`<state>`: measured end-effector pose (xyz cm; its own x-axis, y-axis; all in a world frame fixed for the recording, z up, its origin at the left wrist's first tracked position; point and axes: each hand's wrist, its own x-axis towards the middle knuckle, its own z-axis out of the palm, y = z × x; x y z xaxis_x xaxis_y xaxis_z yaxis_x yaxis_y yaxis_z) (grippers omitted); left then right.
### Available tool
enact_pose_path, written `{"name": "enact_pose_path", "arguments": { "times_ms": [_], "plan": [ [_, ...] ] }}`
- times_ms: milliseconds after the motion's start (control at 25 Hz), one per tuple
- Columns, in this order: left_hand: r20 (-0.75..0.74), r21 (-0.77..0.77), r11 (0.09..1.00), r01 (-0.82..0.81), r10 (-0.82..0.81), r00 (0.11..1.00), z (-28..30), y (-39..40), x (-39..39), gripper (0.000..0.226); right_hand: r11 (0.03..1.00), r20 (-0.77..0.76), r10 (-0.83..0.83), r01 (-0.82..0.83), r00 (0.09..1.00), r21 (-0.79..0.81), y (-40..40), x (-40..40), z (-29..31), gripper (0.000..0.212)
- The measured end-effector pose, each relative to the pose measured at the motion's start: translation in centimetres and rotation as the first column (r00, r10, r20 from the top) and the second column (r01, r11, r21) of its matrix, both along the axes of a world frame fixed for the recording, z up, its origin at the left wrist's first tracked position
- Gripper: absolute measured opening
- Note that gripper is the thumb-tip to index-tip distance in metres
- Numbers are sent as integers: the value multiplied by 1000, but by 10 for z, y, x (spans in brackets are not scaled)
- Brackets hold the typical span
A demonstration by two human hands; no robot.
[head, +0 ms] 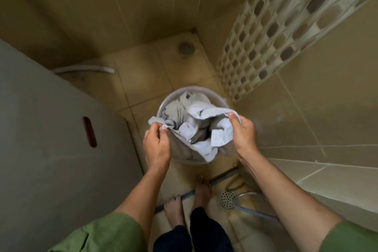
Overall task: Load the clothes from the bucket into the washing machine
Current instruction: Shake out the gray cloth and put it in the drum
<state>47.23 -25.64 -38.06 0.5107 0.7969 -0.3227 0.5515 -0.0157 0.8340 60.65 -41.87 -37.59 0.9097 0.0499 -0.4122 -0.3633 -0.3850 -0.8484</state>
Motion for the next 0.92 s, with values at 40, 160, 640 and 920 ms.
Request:
{"name": "enact_pose_path", "arguments": {
  "times_ms": [40,160,640,920],
  "plan": [
    [26,5,999,-32,32,999,17,5,2,21,999,15,-23,23,1000,24,2,4,21,26],
    [101,7,996,-89,88,991,73,22,10,20,987,37,-37,31,999,156,10,14,88,24],
    [332,203,735,647,-673,661,294,34,57,50,824,140,122,-179,983,537,75,25,380,24],
    [316,487,712,505,-683,659,424,29,79,31,873,159,63,-131,985,470,63,23,482,29]
  ]
}}
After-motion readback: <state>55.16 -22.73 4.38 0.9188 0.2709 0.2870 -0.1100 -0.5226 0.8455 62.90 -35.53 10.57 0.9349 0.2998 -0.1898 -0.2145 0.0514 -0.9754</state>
